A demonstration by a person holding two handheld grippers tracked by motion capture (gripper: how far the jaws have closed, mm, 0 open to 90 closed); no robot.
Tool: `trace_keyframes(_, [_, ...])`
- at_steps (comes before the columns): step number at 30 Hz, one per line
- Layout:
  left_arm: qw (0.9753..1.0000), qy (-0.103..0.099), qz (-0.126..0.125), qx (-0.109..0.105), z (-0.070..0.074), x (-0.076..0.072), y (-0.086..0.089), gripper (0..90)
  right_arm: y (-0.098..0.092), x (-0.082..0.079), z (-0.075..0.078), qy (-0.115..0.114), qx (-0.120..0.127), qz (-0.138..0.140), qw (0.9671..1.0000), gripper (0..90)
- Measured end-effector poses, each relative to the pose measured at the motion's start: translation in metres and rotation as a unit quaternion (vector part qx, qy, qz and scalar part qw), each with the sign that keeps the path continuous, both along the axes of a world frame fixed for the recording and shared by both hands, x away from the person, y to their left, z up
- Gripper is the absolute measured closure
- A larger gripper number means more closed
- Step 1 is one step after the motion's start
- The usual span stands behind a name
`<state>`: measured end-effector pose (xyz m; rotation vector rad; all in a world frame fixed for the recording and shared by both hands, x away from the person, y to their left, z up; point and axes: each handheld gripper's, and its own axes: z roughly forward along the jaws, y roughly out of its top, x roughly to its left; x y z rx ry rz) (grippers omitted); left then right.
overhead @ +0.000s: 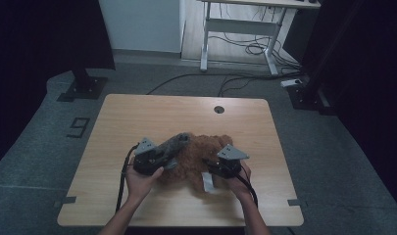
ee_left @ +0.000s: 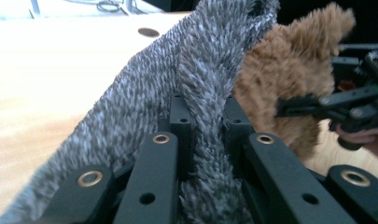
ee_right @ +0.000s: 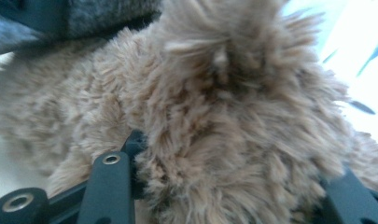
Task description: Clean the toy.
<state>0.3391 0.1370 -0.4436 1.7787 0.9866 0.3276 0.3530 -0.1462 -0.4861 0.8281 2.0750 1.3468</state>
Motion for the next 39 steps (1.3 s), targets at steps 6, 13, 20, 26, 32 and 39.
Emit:
trace_keyframes(6, [1.0000,0.001,-0.010,-0.001,0.011,0.008,-0.013,78.6,0.002,0.001,-0.010,-0.035,-0.023,0.006,0.9991,45.9])
trace_keyframes(13, [0.9977,0.014,-0.066,0.002,0.025,0.009,-0.063,78.0,-0.004,-0.014,-0.032,-0.032,-0.050,0.031,0.9978,44.8])
trace_keyframes(20, [0.9927,0.063,-0.095,0.039,0.011,0.024,-0.121,77.9,-0.006,-0.024,-0.042,-0.041,-0.063,0.033,0.9966,44.6])
trace_keyframes(26, [0.9910,0.076,-0.096,0.055,-0.007,0.026,-0.122,78.3,-0.009,-0.029,-0.050,-0.043,-0.071,0.028,0.9962,44.6])
trace_keyframes(32, [0.9928,0.061,-0.068,0.077,-0.006,0.021,-0.102,78.7,-0.008,-0.035,-0.053,-0.049,-0.079,0.019,0.9955,45.0])
trace_keyframes(39, [0.9953,0.057,-0.026,0.074,-0.010,0.019,-0.057,78.6,-0.009,-0.036,-0.054,-0.049,-0.080,0.015,0.9955,45.1])
